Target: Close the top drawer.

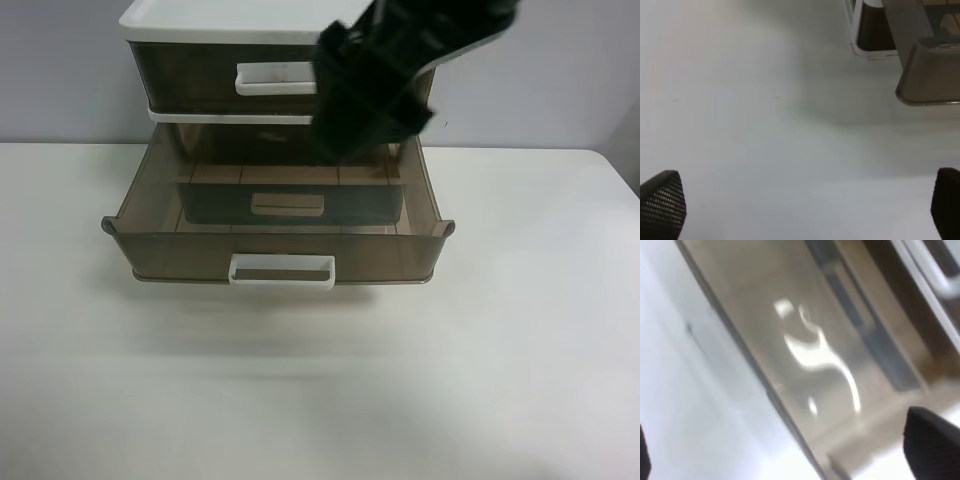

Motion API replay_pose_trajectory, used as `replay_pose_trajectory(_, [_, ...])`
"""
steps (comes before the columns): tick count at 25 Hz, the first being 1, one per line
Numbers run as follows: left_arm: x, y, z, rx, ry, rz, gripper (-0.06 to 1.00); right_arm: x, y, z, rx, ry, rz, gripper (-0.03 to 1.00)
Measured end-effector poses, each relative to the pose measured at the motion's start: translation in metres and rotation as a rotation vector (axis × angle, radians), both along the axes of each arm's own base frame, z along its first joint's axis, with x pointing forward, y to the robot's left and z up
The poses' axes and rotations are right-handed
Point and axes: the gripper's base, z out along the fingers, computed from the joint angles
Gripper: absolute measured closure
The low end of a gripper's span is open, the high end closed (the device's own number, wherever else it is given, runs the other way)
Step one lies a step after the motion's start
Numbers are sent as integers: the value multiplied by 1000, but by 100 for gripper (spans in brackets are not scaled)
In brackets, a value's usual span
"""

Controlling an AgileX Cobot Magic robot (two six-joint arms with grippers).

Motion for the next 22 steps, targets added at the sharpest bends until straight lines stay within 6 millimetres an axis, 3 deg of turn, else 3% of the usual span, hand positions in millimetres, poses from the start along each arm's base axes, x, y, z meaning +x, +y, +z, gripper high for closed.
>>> replay_pose_trajectory(4, [0, 0, 0, 0, 0, 0, -5, -26, -37, 18, 52, -57, -47, -3])
replay_pose_trajectory(8, [0, 0, 0, -1, 0, 0, -5, -62, -82, 15, 102, -85, -88, -3])
replay_pose_trajectory(15, [0, 0, 0, -1, 0, 0, -5, -118, -153, -7, 201, -172, -108, -3])
replay_pose_trajectory(19, [0, 0, 0, -1, 0, 0, -5, -136, -175, -29, 244, -174, -144, -3])
replay_pose_trajectory(22, [0, 0, 0, -1, 0, 0, -5, -141, -186, -50, 254, -151, -278, -3])
